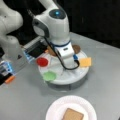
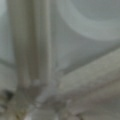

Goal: Ingredient selection for cheeseburger or sandwich

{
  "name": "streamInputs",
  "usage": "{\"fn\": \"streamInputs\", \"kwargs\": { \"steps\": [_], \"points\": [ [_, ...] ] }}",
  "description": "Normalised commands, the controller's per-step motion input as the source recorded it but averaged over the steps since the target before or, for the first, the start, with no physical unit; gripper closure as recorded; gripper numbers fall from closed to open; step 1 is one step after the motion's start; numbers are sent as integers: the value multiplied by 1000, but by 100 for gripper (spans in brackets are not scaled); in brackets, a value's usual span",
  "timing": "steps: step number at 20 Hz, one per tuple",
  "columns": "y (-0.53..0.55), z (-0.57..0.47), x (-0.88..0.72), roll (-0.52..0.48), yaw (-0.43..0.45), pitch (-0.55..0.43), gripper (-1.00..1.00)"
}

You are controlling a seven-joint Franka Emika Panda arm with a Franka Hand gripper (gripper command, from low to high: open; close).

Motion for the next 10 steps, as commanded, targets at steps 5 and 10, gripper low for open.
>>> {"fn": "streamInputs", "kwargs": {
  "steps": [5,10],
  "points": [
    [-82,70,25,169,-73,102,-100],
    [1,174,-61,153,-219,120,-100]
  ]
}}
